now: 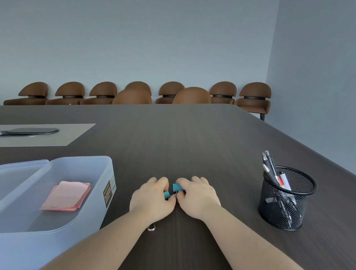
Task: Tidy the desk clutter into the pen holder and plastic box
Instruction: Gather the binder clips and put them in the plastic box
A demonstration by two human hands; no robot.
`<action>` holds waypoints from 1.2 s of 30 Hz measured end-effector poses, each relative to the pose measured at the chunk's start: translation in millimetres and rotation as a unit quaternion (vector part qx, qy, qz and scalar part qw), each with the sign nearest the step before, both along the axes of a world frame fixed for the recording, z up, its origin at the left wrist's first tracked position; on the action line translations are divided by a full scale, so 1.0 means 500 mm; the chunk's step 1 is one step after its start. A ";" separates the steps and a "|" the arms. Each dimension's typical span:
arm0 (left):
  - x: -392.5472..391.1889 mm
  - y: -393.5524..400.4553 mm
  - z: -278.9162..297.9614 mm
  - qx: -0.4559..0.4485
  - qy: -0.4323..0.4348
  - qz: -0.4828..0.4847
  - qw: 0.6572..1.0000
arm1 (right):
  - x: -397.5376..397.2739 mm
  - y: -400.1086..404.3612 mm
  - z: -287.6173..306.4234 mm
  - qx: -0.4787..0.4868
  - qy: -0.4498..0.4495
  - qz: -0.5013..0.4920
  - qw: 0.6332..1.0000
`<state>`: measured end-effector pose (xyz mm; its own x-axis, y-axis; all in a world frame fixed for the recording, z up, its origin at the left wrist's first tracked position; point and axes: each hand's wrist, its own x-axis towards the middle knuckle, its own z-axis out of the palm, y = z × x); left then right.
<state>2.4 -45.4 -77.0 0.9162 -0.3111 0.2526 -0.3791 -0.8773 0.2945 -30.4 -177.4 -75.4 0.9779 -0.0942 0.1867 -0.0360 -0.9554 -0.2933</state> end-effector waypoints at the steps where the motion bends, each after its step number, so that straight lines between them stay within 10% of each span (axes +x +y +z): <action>1: -0.003 0.001 -0.003 0.002 -0.007 -0.003 1.000 | -0.003 0.002 0.000 -0.003 -0.005 -0.007 1.000; 13: -0.020 0.004 -0.001 -0.013 -0.087 0.028 0.996 | -0.022 0.002 0.004 0.095 -0.056 -0.028 0.993; 36: -0.039 0.000 0.000 0.028 -0.111 0.073 0.991 | -0.029 0.009 0.000 -0.014 -0.089 -0.039 0.995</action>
